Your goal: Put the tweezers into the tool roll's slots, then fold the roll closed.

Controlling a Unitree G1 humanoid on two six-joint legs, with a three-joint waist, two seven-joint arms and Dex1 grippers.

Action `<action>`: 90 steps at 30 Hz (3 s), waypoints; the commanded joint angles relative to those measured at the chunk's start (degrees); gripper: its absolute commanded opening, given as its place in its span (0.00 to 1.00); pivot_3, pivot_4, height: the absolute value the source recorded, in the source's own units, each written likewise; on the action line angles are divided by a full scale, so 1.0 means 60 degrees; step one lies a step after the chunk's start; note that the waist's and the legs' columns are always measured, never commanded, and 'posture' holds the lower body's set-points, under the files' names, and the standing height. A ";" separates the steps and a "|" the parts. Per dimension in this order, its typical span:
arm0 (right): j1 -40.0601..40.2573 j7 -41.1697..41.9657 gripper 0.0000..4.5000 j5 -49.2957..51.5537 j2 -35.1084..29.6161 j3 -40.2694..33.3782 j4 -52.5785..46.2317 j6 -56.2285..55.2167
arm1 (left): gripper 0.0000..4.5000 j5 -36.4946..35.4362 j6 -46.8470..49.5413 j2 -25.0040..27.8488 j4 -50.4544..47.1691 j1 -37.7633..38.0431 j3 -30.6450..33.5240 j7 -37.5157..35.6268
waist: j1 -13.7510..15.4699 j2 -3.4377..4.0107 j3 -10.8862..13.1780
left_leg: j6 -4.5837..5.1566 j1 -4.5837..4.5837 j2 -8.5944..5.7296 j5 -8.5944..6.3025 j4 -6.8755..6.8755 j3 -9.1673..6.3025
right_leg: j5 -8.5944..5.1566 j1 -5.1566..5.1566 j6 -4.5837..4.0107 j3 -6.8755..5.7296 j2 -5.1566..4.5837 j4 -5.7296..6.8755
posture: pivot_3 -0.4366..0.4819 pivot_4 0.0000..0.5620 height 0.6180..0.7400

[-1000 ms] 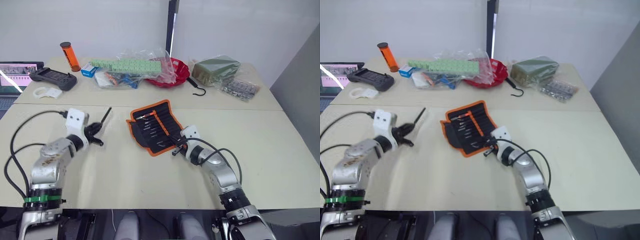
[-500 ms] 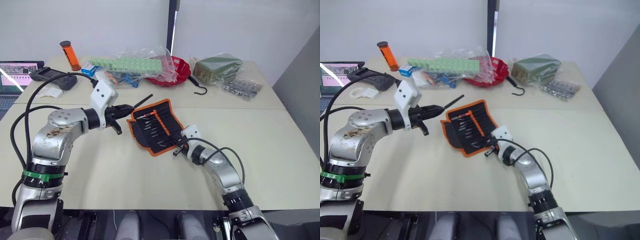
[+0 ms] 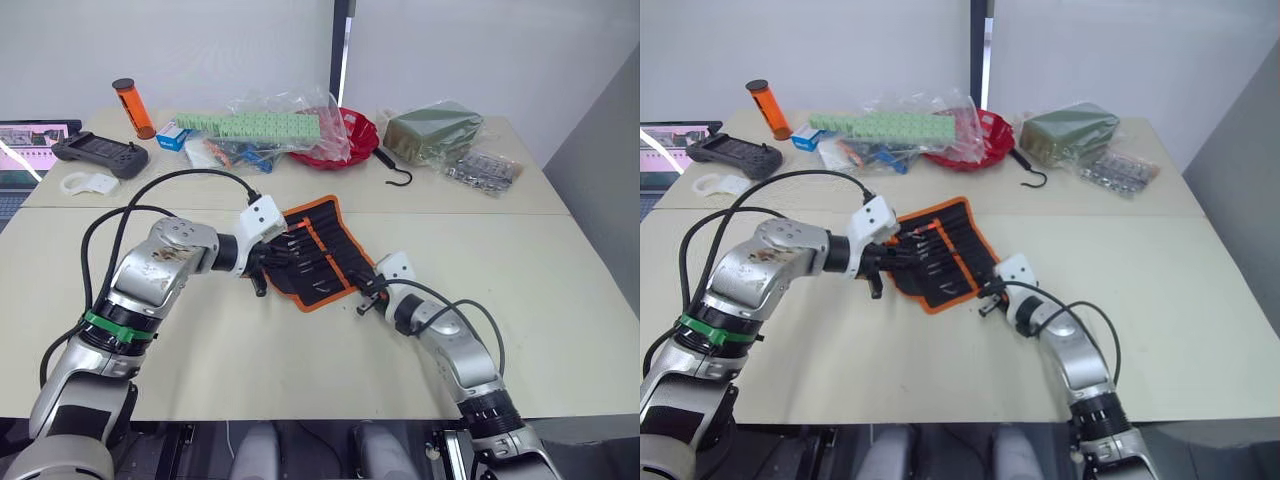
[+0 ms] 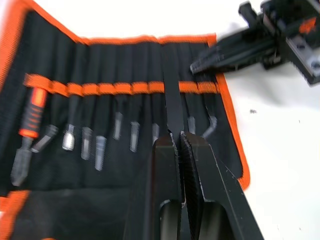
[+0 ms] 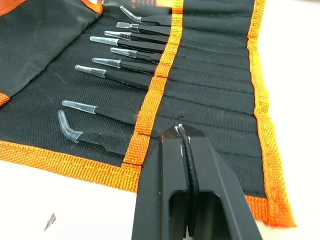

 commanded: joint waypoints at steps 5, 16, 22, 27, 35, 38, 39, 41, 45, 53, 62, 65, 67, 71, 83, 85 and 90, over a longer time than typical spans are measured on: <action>0.0203 -0.0004 0.00 -0.0085 0.0073 0.0032 0.0112 0.0349 | 0.01 0.0343 0.0061 -0.0059 0.0140 -0.0204 0.0089 0.0106 | -0.0048 0.0000 0.0000 | 0.0000 0.0000 0.0000 0.0000 0.0000 0.0000 | 0.0000 -0.0001 0.0000 0.0001 0.0001 0.0003 | 0.48 0.27 1.00; -0.0228 0.0320 0.00 0.0116 0.0303 0.0131 -0.0219 0.0209 | 0.01 0.0354 0.0037 0.0005 0.0070 -0.0046 0.0340 0.0173 | -0.0148 0.0005 0.0011 | 0.0001 -0.0008 0.0000 0.0000 -0.0001 -0.0001 | 0.0001 -0.0012 -0.0003 0.0001 0.0002 0.0015 | 0.48 0.27 1.00; -0.0268 0.0578 0.00 0.0341 0.0583 0.0062 -0.0497 -0.0107 | 0.01 0.0315 0.0024 0.0089 0.0003 0.0057 0.0486 0.0168 | -0.0179 0.0018 0.0023 | 0.0001 -0.0014 0.0001 0.0000 -0.0004 -0.0001 | 0.0013 -0.0022 -0.0024 0.0001 0.0003 0.0021 | 0.48 0.27 1.00; -0.0415 0.0490 0.00 0.0132 0.0548 0.0081 -0.0522 0.0098 | 0.01 0.0303 0.0021 0.0178 -0.0055 0.0161 0.0562 0.0115 | -0.0163 0.0032 0.0041 | 0.0001 -0.0021 0.0001 0.0000 -0.0001 -0.0002 | 0.0015 -0.0026 -0.0027 0.0001 0.0003 0.0024 | 0.48 0.27 1.00; -0.0476 0.0464 0.00 0.0256 0.0654 -0.0014 -0.0613 0.0006 | 0.01 0.0268 0.0080 0.0243 -0.0214 0.0232 0.0607 0.0048 | -0.0155 0.0032 0.0042 | 0.0001 -0.0028 0.0000 0.0001 0.0006 -0.0002 | 0.0033 -0.0028 -0.0059 -0.0001 0.0003 0.0024 | 0.48 0.27 1.00; -0.0501 0.0505 0.00 0.0297 0.0694 -0.0001 -0.0687 0.0028 | 0.01 0.0261 0.0084 0.0279 -0.0258 0.0292 0.0628 0.0028 | -0.0162 0.0033 0.0042 | 0.0001 -0.0027 0.0000 0.0001 0.0005 -0.0002 | 0.0034 -0.0030 -0.0059 -0.0001 0.0003 0.0026 | 0.48 0.27 1.00; -0.0498 0.0508 0.00 0.0339 0.0733 -0.0017 -0.0707 0.0036 | 0.01 0.0258 0.0087 0.0290 -0.0275 0.0309 0.0632 0.0019 | -0.0162 0.0033 0.0042 | 0.0001 -0.0028 0.0000 0.0001 0.0005 -0.0002 | 0.0034 -0.0031 -0.0060 -0.0001 0.0003 0.0027 | 0.48 0.27 1.00; -0.0496 0.0526 0.00 0.0377 0.0779 -0.0022 -0.0747 0.0038 | 0.01 0.0248 0.0091 0.0304 -0.0300 0.0338 0.0645 0.0000 | -0.0160 0.0033 0.0042 | 0.0001 -0.0028 0.0000 0.0001 0.0005 -0.0002 | 0.0034 -0.0031 -0.0060 -0.0001 0.0003 0.0028 | 0.48 0.27 1.00; -0.0447 0.0552 0.00 0.0352 0.0795 0.0043 -0.0759 0.0157 | 0.01 0.0252 0.0053 0.0363 -0.0315 0.0390 0.0643 -0.0066 | -0.0157 0.0033 0.0042 | 0.0001 -0.0030 0.0000 0.0001 0.0008 -0.0003 | 0.0035 -0.0031 -0.0062 -0.0001 0.0003 0.0028 | 0.48 0.27 1.00; -0.0111 0.0423 0.00 0.0165 0.0806 0.0231 -0.0020 0.0192 | 0.01 0.0293 -0.0021 0.0519 -0.0386 0.0373 0.0543 -0.0332 | -0.0157 0.0033 0.0042 | 0.0002 -0.0028 0.0000 0.0001 0.0010 -0.0003 | 0.0036 -0.0031 -0.0063 -0.0001 0.0003 0.0031 | 0.48 0.27 1.00; -0.0033 0.0335 0.00 0.0051 0.0773 0.0347 0.0219 0.0434 | 0.01 0.0469 -0.0162 0.0839 -0.0345 0.0327 0.0300 -0.0747 | -0.0158 0.0033 0.0041 | 0.0002 -0.0014 0.0000 0.0001 0.0013 -0.0003 | 0.0036 -0.0023 -0.0063 -0.0001 0.0004 0.0043 | 0.48 0.27 1.00; -0.0038 0.0328 0.00 0.0046 0.0795 0.0355 0.0203 0.0468 | 0.01 0.0580 -0.0205 0.0941 -0.0288 0.0306 0.0190 -0.0852 | -0.0158 0.0033 0.0041 | 0.0002 -0.0013 0.0000 0.0001 0.0014 -0.0003 | 0.0036 -0.0022 -0.0063 0.0000 0.0004 0.0044 | 0.48 0.27 1.00; -0.0040 0.0332 0.00 0.0040 0.0797 0.0355 0.0207 0.0491 | 0.01 0.0643 -0.0247 0.0986 -0.0275 0.0295 0.0121 -0.0961 | -0.0158 0.0033 0.0041 | 0.0002 -0.0012 0.0000 0.0001 0.0015 -0.0003 | 0.0036 -0.0022 -0.0063 -0.0001 0.0004 0.0046 | 0.48 0.27 1.00; -0.0065 0.0337 0.00 0.0015 0.0781 0.0349 0.0254 0.0507 | 0.01 0.0741 -0.0333 0.0919 -0.0204 0.0264 0.0024 -0.1002 | -0.0158 0.0033 0.0041 | 0.0002 -0.0012 0.0000 0.0001 0.0017 -0.0003 | 0.0036 -0.0022 -0.0063 -0.0001 0.0005 0.0049 | 0.48 0.27 1.00; -0.0023 0.0233 0.00 -0.0049 0.0807 0.0311 0.0145 0.0507 | 0.01 0.1197 -0.0906 0.0371 0.0528 -0.0013 -0.0286 -0.1068 | -0.0151 0.0033 0.0041 | 0.0003 -0.0009 0.0000 0.0002 0.0031 -0.0003 | 0.0036 -0.0021 -0.0063 0.0000 0.0005 0.0073 | 0.48 0.27 1.00; 0.0003 0.0216 0.00 -0.0050 0.0807 0.0306 0.0123 0.0504 | 0.01 0.1292 -0.1024 0.0286 0.0655 -0.0054 -0.0357 -0.1086 | -0.0150 0.0032 0.0041 | 0.0003 -0.0008 -0.0001 0.0002 0.0033 -0.0003 | 0.0036 -0.0021 -0.0063 0.0000 0.0005 0.0080 | 0.48 0.27 1.00; 0.0078 0.0179 0.00 -0.0043 0.0779 0.0280 0.0048 0.0517 | 0.01 0.1531 -0.1390 -0.0048 0.1009 -0.0256 -0.0496 -0.1113 | -0.0136 0.0032 0.0041 | 0.0003 -0.0005 -0.0002 0.0002 0.0039 -0.0005 | 0.0036 -0.0021 -0.0062 0.0000 0.0005 0.0092 | 0.48 0.27 1.00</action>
